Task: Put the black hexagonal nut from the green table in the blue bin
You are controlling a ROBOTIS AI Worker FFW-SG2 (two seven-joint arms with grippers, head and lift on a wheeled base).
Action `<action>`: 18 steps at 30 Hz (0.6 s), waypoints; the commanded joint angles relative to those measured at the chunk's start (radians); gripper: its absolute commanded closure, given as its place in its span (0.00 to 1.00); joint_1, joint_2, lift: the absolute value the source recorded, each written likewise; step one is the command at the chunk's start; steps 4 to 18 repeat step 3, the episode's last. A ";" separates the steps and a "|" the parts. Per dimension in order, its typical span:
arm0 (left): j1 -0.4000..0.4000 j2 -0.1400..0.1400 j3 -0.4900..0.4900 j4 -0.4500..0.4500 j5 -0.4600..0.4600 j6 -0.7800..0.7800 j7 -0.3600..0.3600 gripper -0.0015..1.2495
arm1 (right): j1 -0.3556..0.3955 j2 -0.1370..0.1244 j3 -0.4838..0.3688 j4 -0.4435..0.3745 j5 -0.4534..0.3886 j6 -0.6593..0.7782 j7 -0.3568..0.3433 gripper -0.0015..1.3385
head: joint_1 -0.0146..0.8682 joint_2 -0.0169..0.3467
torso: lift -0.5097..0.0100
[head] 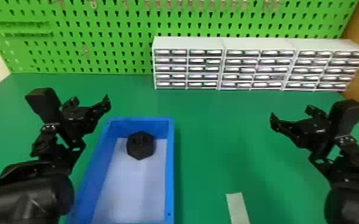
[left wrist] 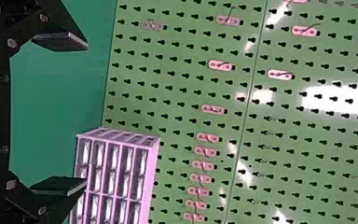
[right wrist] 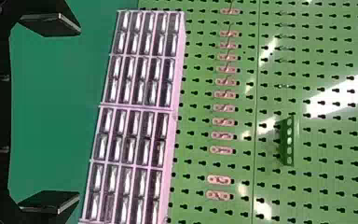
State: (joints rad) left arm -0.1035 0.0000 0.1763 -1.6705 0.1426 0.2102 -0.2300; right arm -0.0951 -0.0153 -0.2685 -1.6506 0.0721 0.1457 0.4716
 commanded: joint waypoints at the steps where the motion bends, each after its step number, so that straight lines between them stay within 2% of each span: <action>1: 0.001 -0.003 -0.001 0.000 0.000 0.000 0.000 0.20 | 0.000 0.000 -0.001 0.000 0.002 0.003 -0.001 0.05 | 0.79 0.19 | 0.79; 18: -0.001 -0.003 0.000 0.000 0.000 0.000 0.000 0.20 | 0.000 0.000 -0.001 0.000 0.002 0.003 -0.001 0.05 | 0.79 0.19 | 0.79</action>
